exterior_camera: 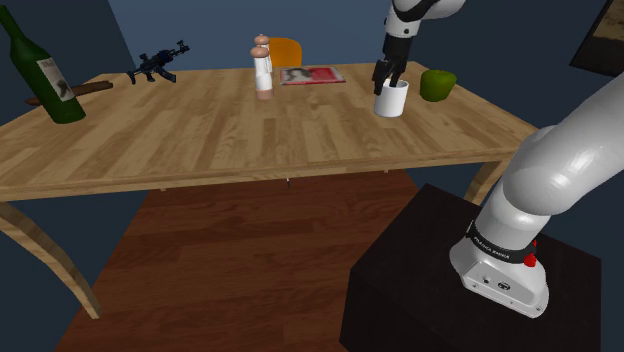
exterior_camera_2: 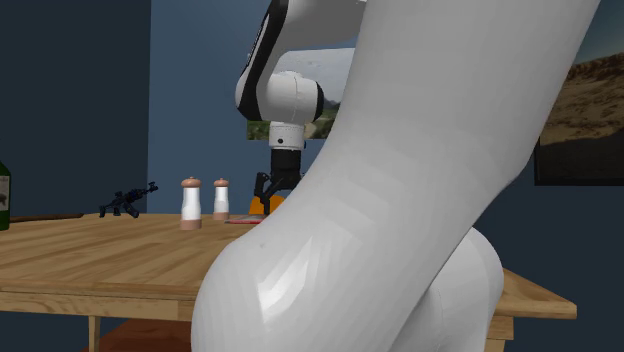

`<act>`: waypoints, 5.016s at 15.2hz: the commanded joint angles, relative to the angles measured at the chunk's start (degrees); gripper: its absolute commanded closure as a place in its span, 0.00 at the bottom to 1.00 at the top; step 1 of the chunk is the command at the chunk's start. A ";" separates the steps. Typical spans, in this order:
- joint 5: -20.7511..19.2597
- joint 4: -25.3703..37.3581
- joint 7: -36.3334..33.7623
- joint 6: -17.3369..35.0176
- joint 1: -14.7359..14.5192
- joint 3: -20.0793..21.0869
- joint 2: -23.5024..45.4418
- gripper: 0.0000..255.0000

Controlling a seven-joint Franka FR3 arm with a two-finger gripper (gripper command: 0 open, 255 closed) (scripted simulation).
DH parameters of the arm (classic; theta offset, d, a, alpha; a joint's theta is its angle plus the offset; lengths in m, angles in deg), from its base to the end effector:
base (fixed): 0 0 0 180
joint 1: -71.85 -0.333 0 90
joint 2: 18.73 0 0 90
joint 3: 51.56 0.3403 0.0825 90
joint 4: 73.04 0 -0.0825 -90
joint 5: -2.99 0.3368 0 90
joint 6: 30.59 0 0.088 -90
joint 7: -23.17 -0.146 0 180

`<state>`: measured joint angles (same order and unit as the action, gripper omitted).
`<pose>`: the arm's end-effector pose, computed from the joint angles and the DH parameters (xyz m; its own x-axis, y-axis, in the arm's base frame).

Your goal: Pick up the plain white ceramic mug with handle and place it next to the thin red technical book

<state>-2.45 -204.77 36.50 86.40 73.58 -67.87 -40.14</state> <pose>0.3788 -0.1424 0.4986 0.9940 -0.0294 0.1049 -0.0306 -0.9995 0.0104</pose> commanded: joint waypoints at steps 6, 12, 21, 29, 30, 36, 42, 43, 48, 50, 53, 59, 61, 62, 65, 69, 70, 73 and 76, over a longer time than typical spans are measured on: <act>0.12 -1.71 0.14 2.80 -0.05 -0.30 1.08 0.00; 0.12 -1.70 0.14 2.79 -0.05 -0.30 1.08 1.00; 0.12 -1.11 0.11 2.00 -0.05 -0.22 0.88 1.00; 0.21 4.15 -0.03 -4.31 -0.17 0.32 -0.20 1.00; 0.23 4.86 -0.04 -5.09 -0.19 0.38 -0.27 1.00; 0.41 9.33 -0.05 -9.73 -0.32 0.69 -0.43 1.00; 0.64 14.21 0.02 -14.31 -0.48 0.94 -0.14 1.00; 0.69 15.06 0.03 -15.08 -0.51 0.97 -0.04 1.00; 0.93 19.53 0.15 -18.90 -0.66 1.10 0.62 1.00; 1.04 21.41 0.21 -20.43 -0.72 1.14 0.98 1.00; 1.20 24.08 0.31 -22.54 -0.80 1.17 1.55 1.00; 4.38 32.22 3.97 -18.53 -0.74 -1.85 14.05 1.00; 5.87 35.69 5.29 -17.76 -0.43 -2.67 18.52 1.00; 6.68 37.58 5.95 -17.49 -0.20 -3.02 20.81 1.00; 9.33 43.97 7.88 -17.22 0.84 -3.82 27.95 1.00; 13.12 54.61 10.03 -18.29 3.18 -4.19 38.22 1.00; 14.07 57.78 10.44 -18.86 3.95 -4.15 40.98 1.00; 16.06 64.90 11.13 -19.83 5.91 -3.77 47.39 1.00; 15.89 61.57 11.26 -17.14 5.48 -3.75 46.75 1.00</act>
<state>13.48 -142.11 47.83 68.21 79.29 -71.66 6.75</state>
